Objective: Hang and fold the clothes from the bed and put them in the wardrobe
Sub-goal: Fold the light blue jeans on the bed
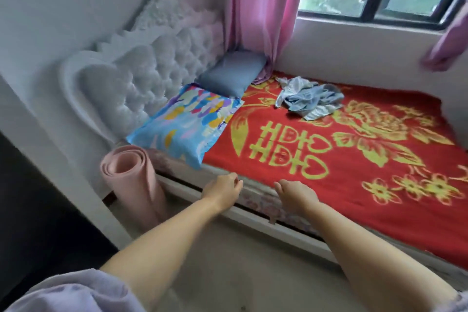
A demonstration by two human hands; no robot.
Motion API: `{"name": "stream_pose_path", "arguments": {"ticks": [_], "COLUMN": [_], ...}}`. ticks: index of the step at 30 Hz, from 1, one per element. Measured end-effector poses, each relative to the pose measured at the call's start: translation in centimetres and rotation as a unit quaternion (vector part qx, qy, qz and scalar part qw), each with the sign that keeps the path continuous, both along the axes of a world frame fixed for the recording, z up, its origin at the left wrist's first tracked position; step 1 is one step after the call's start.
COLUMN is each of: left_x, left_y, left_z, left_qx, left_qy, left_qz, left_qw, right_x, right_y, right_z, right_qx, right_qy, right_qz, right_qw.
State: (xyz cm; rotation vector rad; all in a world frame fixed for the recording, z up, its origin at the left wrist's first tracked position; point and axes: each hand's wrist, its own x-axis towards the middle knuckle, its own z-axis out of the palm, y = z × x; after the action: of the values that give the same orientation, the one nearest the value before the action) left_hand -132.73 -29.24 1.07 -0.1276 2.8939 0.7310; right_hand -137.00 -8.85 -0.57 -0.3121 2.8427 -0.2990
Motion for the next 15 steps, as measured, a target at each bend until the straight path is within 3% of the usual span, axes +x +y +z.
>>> {"name": "stream_pose_path", "arguments": {"ticks": [5, 15], "left_x": [-7.2, -24.7], "left_y": [5.6, 8.7], "left_z": [0.1, -2.6], "left_qx": [0.004, -0.001], "left_qy": [-0.007, -0.040], "left_qz": [-0.056, -0.116], "left_qw": [0.998, 0.992], "right_x": [-4.7, -19.0], "right_y": [6.5, 9.4], "right_z": [-1.0, -3.2], "right_qx": [0.009, -0.005], "right_qy": [0.005, -0.034], "right_qz": [-0.041, -0.090], "right_qw": [0.999, 0.995]}}
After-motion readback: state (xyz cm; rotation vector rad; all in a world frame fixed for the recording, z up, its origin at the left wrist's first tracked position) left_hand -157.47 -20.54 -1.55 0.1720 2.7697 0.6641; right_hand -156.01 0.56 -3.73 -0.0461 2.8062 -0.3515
